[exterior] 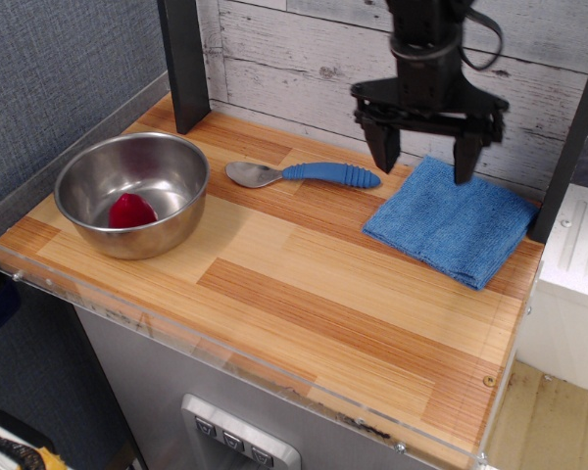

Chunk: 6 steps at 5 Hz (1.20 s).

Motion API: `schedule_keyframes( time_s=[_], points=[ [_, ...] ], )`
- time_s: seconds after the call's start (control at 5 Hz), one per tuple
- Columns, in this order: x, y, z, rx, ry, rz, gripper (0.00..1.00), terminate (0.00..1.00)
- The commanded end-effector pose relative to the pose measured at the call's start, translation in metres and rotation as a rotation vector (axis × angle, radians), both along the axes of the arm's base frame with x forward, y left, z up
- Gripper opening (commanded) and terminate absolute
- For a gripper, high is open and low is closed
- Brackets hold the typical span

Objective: Move the spoon middle bottom of table

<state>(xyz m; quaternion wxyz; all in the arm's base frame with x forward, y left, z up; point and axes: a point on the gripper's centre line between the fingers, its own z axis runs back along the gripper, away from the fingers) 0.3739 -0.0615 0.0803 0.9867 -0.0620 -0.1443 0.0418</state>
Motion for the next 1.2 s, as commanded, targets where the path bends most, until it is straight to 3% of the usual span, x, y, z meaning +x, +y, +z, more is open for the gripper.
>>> schedule_keyframes(
  time_s=[0.0,0.2,0.4,0.6,1.0],
  points=[
    [0.018,0.030,0.031,-0.144,-0.174,0.401,1.00,0.00],
    [0.021,0.044,0.030,-0.183,-0.174,0.656,1.00,0.00],
    [0.014,0.054,0.033,-0.176,-0.165,0.863,1.00,0.00],
    [0.003,0.058,0.032,-0.154,-0.156,1.006,1.00,0.00],
    [0.005,0.068,0.023,-0.174,-0.126,1.177,1.00,0.00]
  ],
)
